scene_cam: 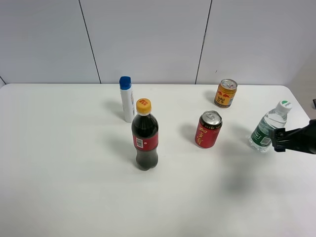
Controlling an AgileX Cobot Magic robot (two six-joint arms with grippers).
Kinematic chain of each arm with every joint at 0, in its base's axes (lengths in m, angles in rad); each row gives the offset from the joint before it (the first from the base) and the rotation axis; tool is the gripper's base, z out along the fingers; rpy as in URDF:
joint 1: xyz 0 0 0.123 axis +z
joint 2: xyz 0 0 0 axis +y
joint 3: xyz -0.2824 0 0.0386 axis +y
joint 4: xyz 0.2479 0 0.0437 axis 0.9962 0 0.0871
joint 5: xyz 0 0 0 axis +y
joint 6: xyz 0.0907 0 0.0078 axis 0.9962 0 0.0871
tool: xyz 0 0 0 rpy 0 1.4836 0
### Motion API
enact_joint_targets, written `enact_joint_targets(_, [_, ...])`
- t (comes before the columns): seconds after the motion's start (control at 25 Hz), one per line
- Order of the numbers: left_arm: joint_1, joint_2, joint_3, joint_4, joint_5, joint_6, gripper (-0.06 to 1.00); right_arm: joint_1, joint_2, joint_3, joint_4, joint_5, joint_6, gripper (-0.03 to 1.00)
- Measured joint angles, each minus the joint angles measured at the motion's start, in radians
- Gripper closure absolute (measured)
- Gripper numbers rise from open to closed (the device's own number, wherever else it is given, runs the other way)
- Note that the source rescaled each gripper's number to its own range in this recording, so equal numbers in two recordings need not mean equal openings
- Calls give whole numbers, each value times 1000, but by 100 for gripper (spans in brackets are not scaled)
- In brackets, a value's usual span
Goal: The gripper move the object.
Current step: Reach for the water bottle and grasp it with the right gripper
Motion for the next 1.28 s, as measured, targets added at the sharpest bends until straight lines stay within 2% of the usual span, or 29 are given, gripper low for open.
enact_joint_targets(0.16, [0, 0, 0, 0, 0, 0, -6, -46, 68, 0, 0, -71, -5, 7])
enact_joint_targets(0.6, [0, 0, 0, 0, 0, 0, -6, -49, 390, -3, -28, -428, -8, 7])
enact_joint_targets(0.92, [0, 0, 0, 0, 0, 0, -6, -49, 448, -2, -29, -527, -60, 7])
enact_joint_targets(1.28, [0, 0, 0, 0, 0, 0, -6, -49, 534, -2, -29, -683, -80, 7])
